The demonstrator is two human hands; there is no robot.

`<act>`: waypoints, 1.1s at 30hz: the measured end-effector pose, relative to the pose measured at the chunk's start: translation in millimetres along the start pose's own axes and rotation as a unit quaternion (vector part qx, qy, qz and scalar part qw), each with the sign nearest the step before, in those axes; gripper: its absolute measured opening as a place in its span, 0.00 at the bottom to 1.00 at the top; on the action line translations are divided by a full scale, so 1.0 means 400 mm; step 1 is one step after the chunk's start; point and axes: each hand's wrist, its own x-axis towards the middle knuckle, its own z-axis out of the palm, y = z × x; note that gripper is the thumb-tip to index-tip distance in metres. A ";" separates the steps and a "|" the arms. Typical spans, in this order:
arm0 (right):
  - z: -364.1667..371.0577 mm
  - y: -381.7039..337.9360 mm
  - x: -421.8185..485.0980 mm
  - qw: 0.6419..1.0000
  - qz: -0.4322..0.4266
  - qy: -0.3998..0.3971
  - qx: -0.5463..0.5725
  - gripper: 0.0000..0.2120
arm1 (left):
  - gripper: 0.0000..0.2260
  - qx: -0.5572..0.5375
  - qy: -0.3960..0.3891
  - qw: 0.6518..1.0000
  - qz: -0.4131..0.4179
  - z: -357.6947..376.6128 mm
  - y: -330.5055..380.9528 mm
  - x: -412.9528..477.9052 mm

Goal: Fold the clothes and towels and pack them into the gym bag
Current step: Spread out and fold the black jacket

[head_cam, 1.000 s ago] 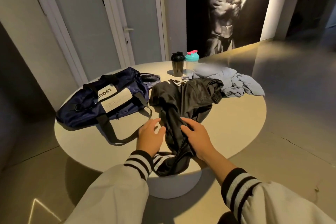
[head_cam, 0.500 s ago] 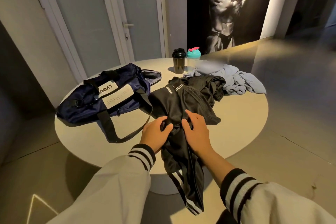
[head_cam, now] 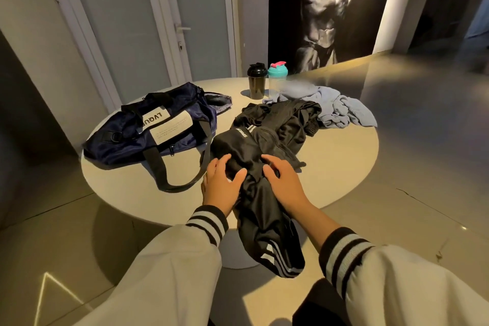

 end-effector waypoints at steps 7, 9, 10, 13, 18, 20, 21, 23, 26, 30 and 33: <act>-0.034 -0.026 -0.039 0.993 0.066 -0.066 0.079 0.20 | 0.19 0.076 -0.129 0.989 0.006 0.024 0.053 -0.002; -0.029 -0.032 -0.049 0.996 0.058 -0.029 0.060 0.20 | 0.17 -0.035 -0.141 0.989 0.041 0.029 0.055 -0.019; -0.027 -0.037 -0.053 0.996 0.059 -0.013 0.061 0.21 | 0.16 -0.077 -0.145 0.985 0.053 0.029 0.064 -0.031; -0.035 -0.049 -0.050 0.993 0.074 0.018 0.093 0.21 | 0.14 -0.150 -0.142 0.976 0.068 0.028 0.094 -0.059; -0.054 -0.021 -0.072 0.997 0.047 0.029 0.051 0.16 | 0.12 -0.257 -0.064 0.962 0.072 0.030 0.124 -0.085; -0.060 -0.009 -0.088 0.995 0.039 0.060 0.073 0.14 | 0.15 -0.197 0.033 0.977 0.071 0.025 0.121 -0.078; -0.064 -0.012 -0.098 0.992 0.032 0.083 0.089 0.14 | 0.20 -0.147 0.066 0.986 0.042 0.022 0.118 -0.071; -0.071 -0.014 -0.111 0.987 0.006 0.128 0.095 0.14 | 0.35 -0.004 0.051 0.998 -0.037 0.019 0.090 -0.047; -0.082 -0.003 -0.108 0.993 -0.028 0.118 0.013 0.21 | 0.34 0.119 -0.030 0.991 -0.046 0.031 0.046 -0.021; -0.091 0.003 -0.081 0.983 0.018 0.070 -0.171 0.22 | 0.12 0.077 -0.046 0.995 0.031 0.050 0.034 -0.035; -0.098 -0.010 -0.077 0.982 0.106 0.086 -0.127 0.23 | 0.07 -0.061 -0.013 0.995 0.072 0.045 0.059 -0.062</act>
